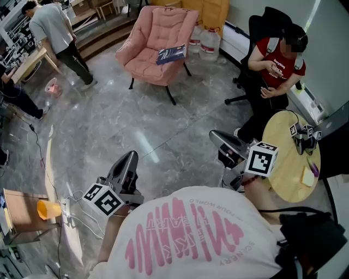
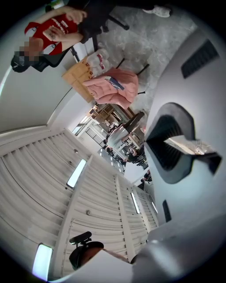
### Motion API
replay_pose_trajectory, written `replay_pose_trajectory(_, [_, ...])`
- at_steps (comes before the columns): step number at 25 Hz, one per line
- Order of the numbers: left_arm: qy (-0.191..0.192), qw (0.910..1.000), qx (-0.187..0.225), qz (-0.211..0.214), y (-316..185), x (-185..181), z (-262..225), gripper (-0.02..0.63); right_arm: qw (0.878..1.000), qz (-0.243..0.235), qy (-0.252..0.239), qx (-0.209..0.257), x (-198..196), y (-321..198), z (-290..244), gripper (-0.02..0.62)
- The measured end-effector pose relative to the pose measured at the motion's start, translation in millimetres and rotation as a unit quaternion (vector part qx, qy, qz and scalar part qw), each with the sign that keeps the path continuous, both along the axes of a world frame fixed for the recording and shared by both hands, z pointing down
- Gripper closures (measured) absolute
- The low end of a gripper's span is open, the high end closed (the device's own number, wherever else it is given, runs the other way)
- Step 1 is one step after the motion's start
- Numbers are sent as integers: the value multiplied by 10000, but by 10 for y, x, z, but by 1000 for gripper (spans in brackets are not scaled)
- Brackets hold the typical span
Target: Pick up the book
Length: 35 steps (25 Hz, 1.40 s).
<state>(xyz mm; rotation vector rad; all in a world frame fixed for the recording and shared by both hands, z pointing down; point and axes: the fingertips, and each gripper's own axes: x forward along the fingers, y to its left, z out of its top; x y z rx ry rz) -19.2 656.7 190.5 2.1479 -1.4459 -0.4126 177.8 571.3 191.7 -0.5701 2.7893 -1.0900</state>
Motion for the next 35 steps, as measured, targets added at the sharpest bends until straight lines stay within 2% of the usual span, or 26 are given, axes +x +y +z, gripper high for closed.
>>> replay_pose_trajectory(7, [-24,9999,42,88,35,-205,12,598,10000,32,-54,-50,-111,21,22,586])
replay_pose_trajectory(13, [-64,9999,-83,123,105,-389,160,598,9998,190,26,-37,-280,89,124,586])
replay_pose_trajectory(19, [68,9998,-147,67,93,-541,239,598,9975,635,168,-264,-146,-35,213,586])
replay_pose_trajectory(22, [134,9998,-174,31,72,-647,265,598,9961,824,207,-222,-113,-175,148,586])
replay_pose_trajectory(25, [-26,9996,-251,-93,34,-758,313,598,9933,1070,399,-187,-47,-285,92,586])
replay_pose_trajectory(28, [-184,9994,-275,-111,0,-778,329,598,9883,1372,553,-358,48,-357,96,586])
replay_pose_trajectory(35, [-66,9996,-244,-135,-58,-766,306,598,9940,1049,303,-53,-98,-385,33,586])
